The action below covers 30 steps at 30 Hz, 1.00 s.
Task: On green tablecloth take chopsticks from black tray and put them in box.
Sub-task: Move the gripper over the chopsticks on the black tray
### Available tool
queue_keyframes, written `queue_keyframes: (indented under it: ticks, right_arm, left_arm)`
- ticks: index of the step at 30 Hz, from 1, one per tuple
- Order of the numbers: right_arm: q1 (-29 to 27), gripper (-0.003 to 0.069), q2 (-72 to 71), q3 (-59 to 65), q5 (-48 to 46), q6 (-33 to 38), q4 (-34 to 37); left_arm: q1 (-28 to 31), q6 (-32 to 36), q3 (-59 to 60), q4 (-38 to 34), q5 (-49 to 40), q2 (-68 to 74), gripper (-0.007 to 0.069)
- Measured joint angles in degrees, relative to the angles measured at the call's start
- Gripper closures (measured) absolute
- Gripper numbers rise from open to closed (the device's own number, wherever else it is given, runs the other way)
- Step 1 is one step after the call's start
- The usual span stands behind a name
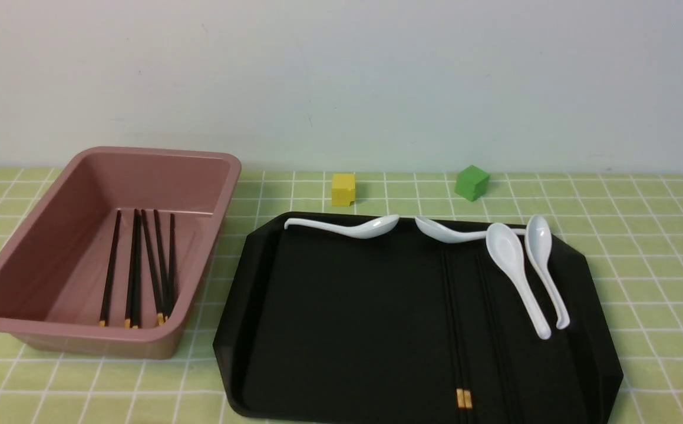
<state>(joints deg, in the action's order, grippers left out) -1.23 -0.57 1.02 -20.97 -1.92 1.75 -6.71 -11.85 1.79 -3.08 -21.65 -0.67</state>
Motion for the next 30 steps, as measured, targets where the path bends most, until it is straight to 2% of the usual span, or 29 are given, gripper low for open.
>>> queue_keyframes:
  ticks: [30]
  right_arm:
    - [0.0,0.0419,0.0,0.0,0.0,0.0,-0.05]
  left_arm:
    - [0.0,0.08,0.0,0.0,0.0,0.0,0.0546]
